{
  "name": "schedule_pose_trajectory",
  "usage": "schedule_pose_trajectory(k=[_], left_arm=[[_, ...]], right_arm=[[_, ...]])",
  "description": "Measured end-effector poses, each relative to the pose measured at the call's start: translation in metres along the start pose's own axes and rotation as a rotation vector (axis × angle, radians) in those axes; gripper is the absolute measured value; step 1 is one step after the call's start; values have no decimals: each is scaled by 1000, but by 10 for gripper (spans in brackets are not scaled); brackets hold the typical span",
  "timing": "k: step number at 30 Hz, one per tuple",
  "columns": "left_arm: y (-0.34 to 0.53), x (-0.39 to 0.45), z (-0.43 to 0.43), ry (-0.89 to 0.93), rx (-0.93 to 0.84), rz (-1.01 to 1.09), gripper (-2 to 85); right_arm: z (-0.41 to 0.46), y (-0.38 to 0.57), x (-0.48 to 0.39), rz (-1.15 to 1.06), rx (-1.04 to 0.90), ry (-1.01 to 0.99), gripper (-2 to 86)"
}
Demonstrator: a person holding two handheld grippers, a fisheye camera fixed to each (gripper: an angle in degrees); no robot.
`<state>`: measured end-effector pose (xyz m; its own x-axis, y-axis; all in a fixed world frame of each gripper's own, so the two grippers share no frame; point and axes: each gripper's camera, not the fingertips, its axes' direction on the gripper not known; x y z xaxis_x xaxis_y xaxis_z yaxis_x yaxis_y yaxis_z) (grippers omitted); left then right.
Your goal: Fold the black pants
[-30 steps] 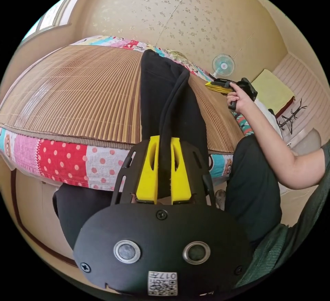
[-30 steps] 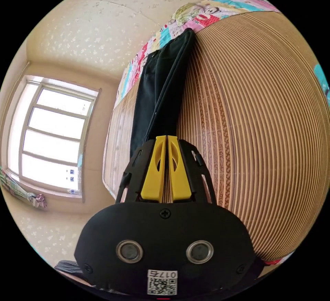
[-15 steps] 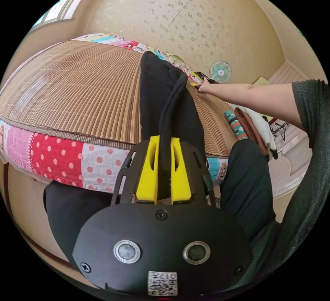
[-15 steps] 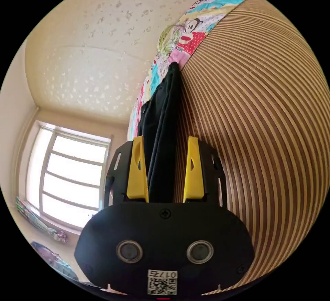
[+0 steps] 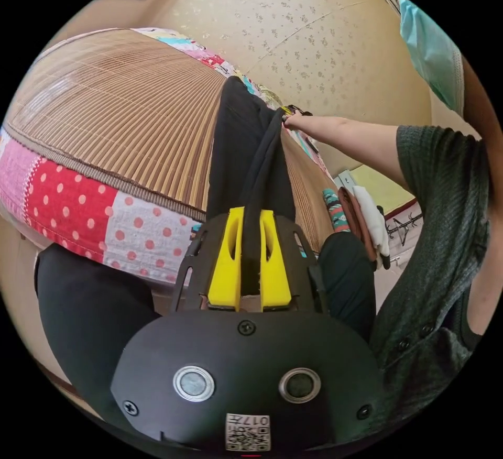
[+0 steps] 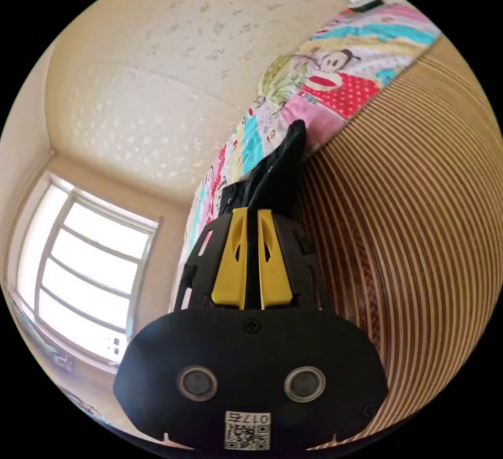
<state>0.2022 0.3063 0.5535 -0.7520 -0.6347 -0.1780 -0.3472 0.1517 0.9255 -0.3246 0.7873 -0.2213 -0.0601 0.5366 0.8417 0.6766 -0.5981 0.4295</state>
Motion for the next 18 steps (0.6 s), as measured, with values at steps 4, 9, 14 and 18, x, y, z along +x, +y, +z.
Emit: schedule_pose_trajectory(k=[4,9,14,18], left_arm=[[6,-1,-12,106,1,-40,50],[8,-9,-30,70,21,-90,50],[8,-19,-35,70,-2,-140,51],[8,-17,-39,72,-3,-131,52]], right_arm=[[46,11,-88,-210,-86,-5,32],[147,84,-152,-239,-135,54,38],[213,144,-113,-131,-261,-121,50],[201,176,-75,-93,-290,-132,50]])
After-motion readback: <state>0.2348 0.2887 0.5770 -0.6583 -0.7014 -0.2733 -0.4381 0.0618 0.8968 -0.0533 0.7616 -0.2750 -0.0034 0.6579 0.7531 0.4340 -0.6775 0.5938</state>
